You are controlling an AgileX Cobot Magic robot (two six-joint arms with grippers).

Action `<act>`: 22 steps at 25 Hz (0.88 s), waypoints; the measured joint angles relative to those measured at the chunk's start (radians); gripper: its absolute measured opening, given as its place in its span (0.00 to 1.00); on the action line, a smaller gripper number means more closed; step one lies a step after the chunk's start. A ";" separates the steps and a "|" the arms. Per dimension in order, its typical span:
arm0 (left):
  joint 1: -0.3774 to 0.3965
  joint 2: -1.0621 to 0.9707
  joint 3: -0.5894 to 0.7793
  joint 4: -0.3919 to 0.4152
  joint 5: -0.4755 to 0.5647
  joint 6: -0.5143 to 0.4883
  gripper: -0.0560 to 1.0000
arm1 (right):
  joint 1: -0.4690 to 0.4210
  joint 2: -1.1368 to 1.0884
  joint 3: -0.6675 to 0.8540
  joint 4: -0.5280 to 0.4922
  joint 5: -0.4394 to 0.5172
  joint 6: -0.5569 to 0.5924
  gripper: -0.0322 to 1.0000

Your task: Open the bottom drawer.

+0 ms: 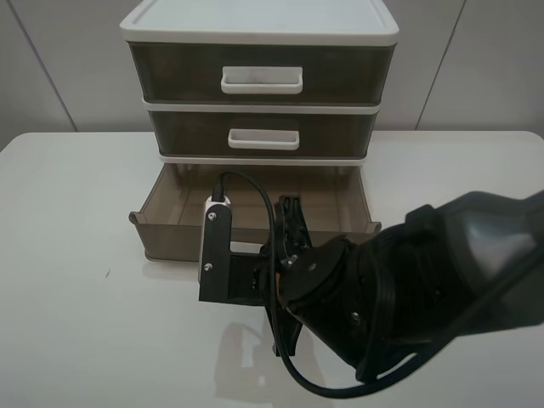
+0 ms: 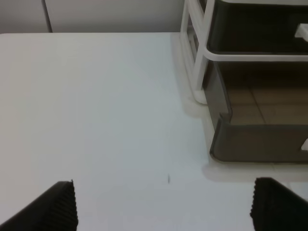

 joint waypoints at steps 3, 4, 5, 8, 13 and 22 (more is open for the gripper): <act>0.000 0.000 0.000 0.000 0.000 0.000 0.76 | 0.001 -0.004 0.000 0.000 -0.026 0.000 0.18; 0.000 0.000 0.000 0.000 0.000 0.000 0.76 | 0.012 -0.014 -0.001 -0.004 -0.068 0.000 0.21; 0.000 0.000 0.000 0.000 0.000 0.000 0.76 | 0.022 -0.023 -0.005 -0.011 -0.099 -0.001 0.27; 0.000 0.000 0.000 0.000 0.000 0.000 0.76 | 0.031 -0.027 -0.005 -0.012 -0.121 -0.003 0.46; 0.000 0.000 0.000 0.000 0.000 0.000 0.76 | 0.031 -0.041 -0.005 -0.006 -0.115 -0.003 0.59; 0.000 0.000 0.000 0.000 0.000 0.000 0.76 | -0.017 -0.377 -0.016 0.359 0.031 -0.019 0.69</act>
